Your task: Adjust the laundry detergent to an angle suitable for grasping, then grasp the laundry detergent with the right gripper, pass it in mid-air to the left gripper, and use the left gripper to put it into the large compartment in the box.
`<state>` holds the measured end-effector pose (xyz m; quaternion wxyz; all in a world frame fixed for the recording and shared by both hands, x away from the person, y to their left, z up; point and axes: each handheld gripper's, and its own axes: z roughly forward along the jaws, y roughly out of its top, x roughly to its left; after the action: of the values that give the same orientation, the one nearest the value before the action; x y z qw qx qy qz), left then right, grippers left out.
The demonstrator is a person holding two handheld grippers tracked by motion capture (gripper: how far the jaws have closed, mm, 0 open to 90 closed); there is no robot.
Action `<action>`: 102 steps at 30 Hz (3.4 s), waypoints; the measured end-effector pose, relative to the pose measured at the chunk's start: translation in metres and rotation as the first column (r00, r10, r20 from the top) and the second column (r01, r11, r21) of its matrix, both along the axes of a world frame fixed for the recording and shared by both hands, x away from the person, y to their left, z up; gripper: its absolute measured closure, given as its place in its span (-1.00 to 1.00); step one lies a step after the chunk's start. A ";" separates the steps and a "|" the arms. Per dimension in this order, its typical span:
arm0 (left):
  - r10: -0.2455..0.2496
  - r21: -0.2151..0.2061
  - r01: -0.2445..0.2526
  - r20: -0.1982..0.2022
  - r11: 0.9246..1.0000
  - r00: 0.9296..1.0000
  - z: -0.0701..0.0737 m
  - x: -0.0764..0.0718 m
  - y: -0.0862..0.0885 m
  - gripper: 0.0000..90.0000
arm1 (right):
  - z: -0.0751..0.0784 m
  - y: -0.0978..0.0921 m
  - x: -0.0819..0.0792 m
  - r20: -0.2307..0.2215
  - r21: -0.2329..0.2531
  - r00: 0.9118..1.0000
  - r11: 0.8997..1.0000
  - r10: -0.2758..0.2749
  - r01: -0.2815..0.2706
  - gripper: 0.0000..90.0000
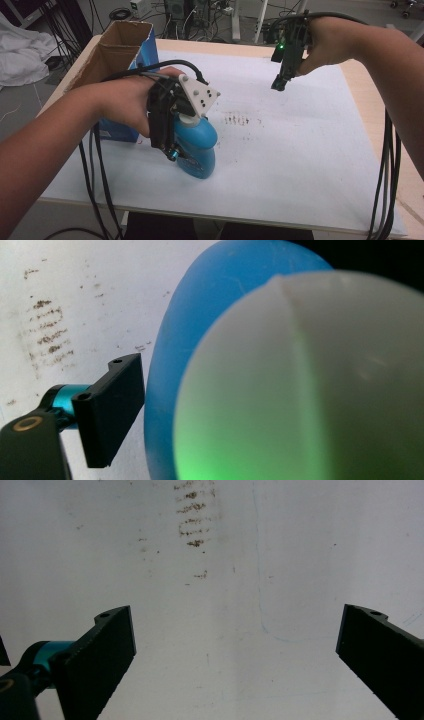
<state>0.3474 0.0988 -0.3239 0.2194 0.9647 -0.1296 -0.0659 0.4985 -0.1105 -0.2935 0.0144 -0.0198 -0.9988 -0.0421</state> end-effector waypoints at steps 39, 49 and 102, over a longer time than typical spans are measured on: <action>0.137 0.095 -0.141 0.048 0.985 0.989 0.044 0.009 0.030 -0.96 | 0.003 -0.004 -0.002 0.001 0.008 1.000 1.000 -0.003 0.003 -0.96; 0.192 0.248 -0.203 0.065 0.947 0.979 0.059 0.029 0.035 -0.96 | 0.003 -0.005 -0.002 0.000 0.003 1.000 1.000 -0.006 0.006 -0.96; 0.246 0.343 -0.268 0.106 0.900 0.963 0.062 0.052 0.033 -0.96 | 0.009 -0.011 -0.008 0.014 0.022 1.000 1.000 0.005 -0.006 -0.96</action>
<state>0.3999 0.1320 -0.2618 0.0447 0.9985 0.0062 -0.0295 0.4908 -0.1217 -0.2840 0.0077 -0.0166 -0.9984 -0.0531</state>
